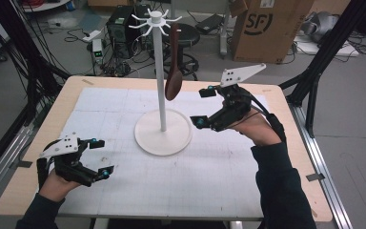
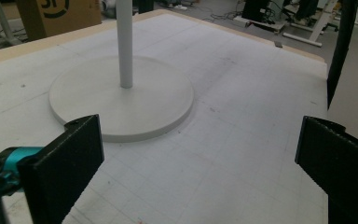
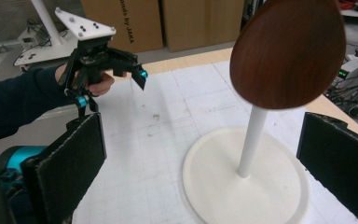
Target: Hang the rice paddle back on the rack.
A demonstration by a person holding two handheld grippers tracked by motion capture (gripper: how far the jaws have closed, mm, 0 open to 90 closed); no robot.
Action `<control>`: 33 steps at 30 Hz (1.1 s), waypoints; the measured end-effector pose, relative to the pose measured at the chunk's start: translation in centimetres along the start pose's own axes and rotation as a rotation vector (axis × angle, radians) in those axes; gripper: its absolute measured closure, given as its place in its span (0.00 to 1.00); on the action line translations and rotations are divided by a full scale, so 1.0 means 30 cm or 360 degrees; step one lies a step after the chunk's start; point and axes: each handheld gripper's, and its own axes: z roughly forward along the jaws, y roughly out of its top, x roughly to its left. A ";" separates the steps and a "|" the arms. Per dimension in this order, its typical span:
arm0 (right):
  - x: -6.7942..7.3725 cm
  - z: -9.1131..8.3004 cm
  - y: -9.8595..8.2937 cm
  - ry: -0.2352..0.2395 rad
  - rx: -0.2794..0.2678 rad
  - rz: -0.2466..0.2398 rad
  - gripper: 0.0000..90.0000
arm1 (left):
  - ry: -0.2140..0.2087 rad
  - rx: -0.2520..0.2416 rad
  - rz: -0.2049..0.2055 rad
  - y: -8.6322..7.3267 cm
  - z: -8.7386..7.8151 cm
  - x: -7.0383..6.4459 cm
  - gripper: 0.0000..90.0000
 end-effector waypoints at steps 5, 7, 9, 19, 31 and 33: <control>0.012 -0.003 -0.052 -0.0014 -0.0009 0.0023 0.00 | 0.0001 -0.0009 -0.0005 0.001 0.001 0.001 0.02; 0.017 -0.006 -0.073 -0.0019 -0.0010 0.0031 0.00 | 0.0002 -0.0011 -0.0004 0.002 0.001 0.001 0.02; 0.018 -0.008 -0.095 -0.0033 -0.0012 0.0039 0.00 | 0.0004 -0.0016 -0.0006 0.002 0.002 0.003 0.02; 0.025 -0.006 -0.200 -0.0037 0.0008 0.0096 0.00 | -0.0003 -0.0030 -0.0014 0.003 -0.003 0.005 0.02; 0.066 -0.025 -0.313 -0.0075 0.0005 0.0106 0.00 | -0.0021 -0.0040 -0.0011 0.007 -0.001 0.002 0.02; 0.068 -0.027 -0.335 -0.0075 0.0003 0.0119 0.00 | -0.0022 -0.0039 -0.0010 0.008 0.000 0.001 0.02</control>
